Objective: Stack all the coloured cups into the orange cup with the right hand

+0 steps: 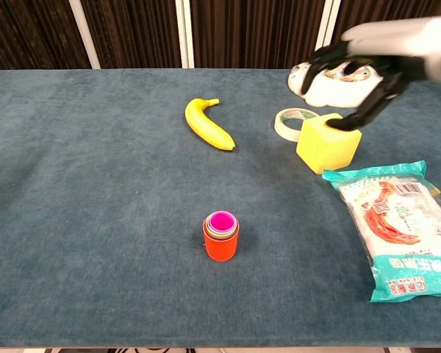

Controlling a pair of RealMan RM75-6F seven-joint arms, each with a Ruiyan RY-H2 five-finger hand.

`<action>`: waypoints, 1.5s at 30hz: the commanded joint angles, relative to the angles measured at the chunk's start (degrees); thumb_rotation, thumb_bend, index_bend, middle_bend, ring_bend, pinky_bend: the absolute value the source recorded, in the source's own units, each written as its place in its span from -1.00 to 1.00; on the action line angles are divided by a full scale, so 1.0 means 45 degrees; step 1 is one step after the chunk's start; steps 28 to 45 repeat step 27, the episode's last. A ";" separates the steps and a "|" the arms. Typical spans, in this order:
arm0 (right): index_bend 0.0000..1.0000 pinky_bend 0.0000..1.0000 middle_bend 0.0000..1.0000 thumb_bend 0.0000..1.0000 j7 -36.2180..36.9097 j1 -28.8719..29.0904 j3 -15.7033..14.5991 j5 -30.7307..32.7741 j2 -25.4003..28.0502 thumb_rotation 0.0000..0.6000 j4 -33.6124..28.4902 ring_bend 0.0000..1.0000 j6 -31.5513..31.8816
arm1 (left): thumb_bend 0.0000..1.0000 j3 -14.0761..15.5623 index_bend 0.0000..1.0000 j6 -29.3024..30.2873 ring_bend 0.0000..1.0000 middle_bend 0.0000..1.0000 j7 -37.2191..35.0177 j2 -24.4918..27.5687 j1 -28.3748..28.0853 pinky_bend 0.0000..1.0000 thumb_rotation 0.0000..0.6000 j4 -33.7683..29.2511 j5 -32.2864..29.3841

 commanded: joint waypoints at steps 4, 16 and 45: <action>-0.62 -0.86 -1.00 -0.17 0.0328 -0.2416 -0.1764 -0.3037 0.1312 1.00 0.0436 -0.96 0.2410 | -1.00 0.0006 -1.00 0.0024 -1.00 -1.00 0.0034 -0.0001 0.0024 -0.90 1.00 -0.0058 -0.0008; -0.76 -0.89 -1.00 -0.17 0.1896 -0.5762 -0.3510 -0.6848 0.0546 1.00 0.3369 -0.98 0.5984 | -1.00 0.0025 -1.00 -0.0280 -1.00 -1.00 -0.0207 0.0092 -0.0028 -0.90 1.00 -0.0091 -0.0148; -0.76 -0.90 -1.00 -0.17 0.2384 -0.6845 -0.3483 -0.7679 0.0605 1.00 0.4332 -0.98 0.6320 | -1.00 -0.0225 -1.00 -0.0270 -1.00 -1.00 -0.0844 0.0380 0.0041 -0.92 1.00 -0.0132 -0.0506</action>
